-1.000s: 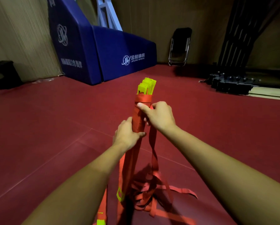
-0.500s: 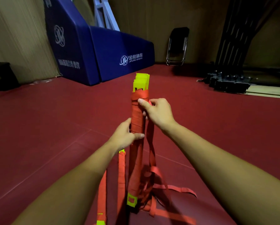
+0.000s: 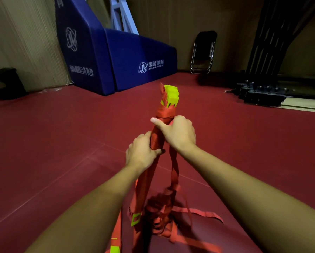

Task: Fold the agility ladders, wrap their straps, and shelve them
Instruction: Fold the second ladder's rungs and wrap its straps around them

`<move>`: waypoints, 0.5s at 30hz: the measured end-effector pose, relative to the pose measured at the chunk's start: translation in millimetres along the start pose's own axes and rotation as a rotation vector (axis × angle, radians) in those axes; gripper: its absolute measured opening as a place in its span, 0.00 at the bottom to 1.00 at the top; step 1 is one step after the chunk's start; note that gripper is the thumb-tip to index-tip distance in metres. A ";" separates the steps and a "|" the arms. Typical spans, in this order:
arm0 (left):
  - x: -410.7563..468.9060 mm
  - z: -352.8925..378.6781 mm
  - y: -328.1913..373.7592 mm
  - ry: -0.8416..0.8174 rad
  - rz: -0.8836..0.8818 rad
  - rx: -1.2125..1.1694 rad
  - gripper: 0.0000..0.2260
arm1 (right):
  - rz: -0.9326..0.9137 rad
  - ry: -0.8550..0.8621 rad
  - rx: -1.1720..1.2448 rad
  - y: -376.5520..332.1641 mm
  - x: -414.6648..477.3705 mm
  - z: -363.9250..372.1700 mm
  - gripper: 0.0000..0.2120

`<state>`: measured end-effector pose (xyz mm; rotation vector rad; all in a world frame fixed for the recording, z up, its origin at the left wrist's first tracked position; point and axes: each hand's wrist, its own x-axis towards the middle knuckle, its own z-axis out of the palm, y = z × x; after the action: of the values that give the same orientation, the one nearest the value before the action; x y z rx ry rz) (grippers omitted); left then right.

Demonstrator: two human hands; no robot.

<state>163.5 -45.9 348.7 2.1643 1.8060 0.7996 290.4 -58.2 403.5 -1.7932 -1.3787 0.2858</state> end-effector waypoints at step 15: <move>12.0 3.5 -10.7 -0.234 0.024 -0.493 0.25 | -0.157 -0.189 0.134 15.6 15.6 -6.9 0.21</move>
<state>157.5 -31.4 343.8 1.8669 1.3047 0.8472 311.2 -48.5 401.1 -1.5701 -1.5845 0.4616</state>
